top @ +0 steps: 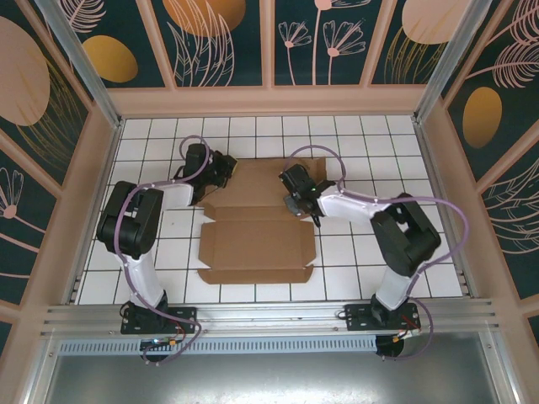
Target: Fold the paper box
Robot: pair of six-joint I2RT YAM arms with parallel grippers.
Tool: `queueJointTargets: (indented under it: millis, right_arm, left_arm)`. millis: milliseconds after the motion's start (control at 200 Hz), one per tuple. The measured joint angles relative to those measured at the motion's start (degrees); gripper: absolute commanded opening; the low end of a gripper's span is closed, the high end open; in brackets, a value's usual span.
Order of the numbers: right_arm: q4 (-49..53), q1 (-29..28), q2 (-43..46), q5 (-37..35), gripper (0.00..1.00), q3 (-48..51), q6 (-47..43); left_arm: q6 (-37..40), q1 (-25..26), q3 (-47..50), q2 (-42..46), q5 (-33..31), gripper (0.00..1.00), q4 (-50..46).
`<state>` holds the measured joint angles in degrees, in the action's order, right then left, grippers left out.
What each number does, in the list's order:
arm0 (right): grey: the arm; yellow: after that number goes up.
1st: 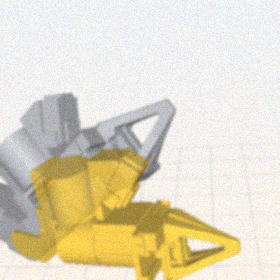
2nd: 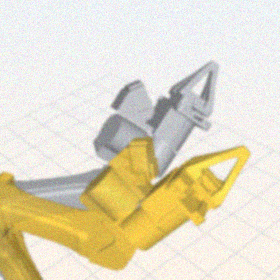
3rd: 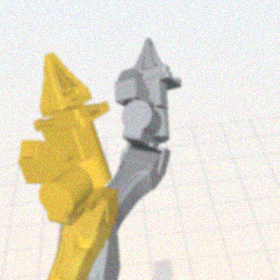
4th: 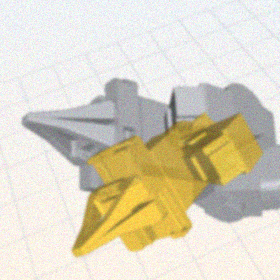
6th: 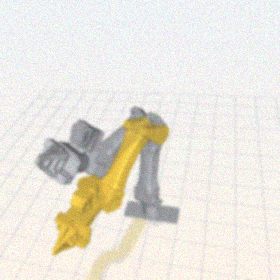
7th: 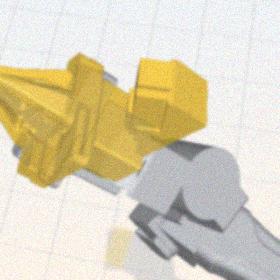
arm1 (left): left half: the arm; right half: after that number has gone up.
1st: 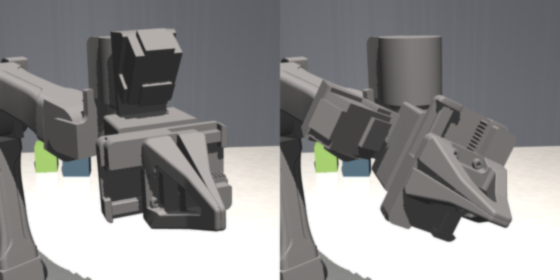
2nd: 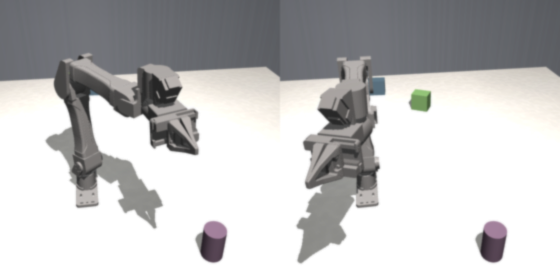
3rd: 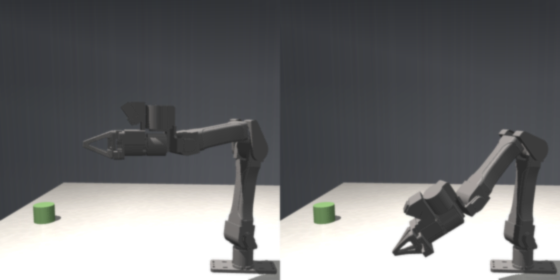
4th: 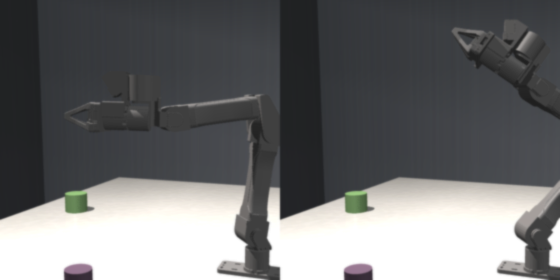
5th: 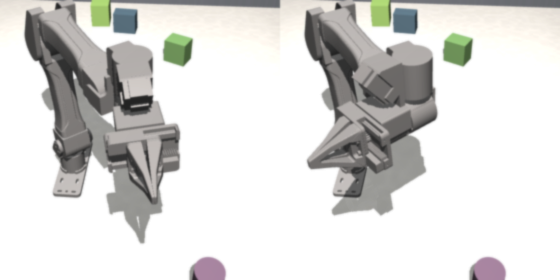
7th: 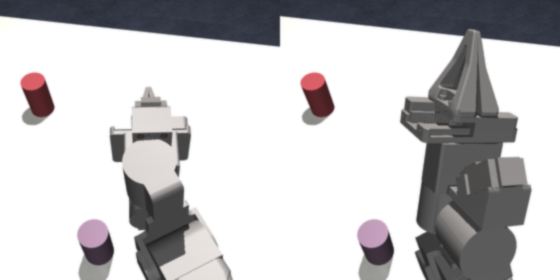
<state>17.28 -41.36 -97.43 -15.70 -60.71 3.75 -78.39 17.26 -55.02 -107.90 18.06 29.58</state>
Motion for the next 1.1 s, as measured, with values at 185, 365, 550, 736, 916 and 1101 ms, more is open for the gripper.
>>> queueJointTargets:
  millis: [185, 365, 550, 736, 916, 1101]
  right_arm:
    - [-3.8, -7.3, 4.4, 5.6, 0.01, 0.4, 3.0]
    - [-3.5, -13.7, -2.3, 9.6, 0.0, 0.5, 6.9]
    - [-3.2, -13.4, -8.1, 7.4, 0.0, -0.3, 8.9]
    - [-5.2, -8.4, -9.2, 5.3, 0.0, -0.7, 8.6]
    - [-7.0, -4.8, -11.9, 3.3, 0.0, -3.5, 6.5]
    - [-10.3, -3.3, -12.5, 2.5, 0.0, -3.5, 3.5]
  left_arm:
    - [-3.6, 0.8, 3.8, 1.5, -0.8, 0.0, 7.2]
    - [-6.2, 0.8, 4.3, 1.9, -1.3, 0.0, 11.5]
    - [-7.7, 0.8, 6.2, 4.3, -2.2, 0.0, 14.0]
    - [-7.9, 0.8, 9.1, 8.5, -2.8, 0.0, 15.1]
    - [-7.9, 0.9, 11.3, 12.1, -3.2, 0.0, 15.3]
    - [-7.9, 2.2, 13.2, 13.0, -4.1, 0.0, 15.3]
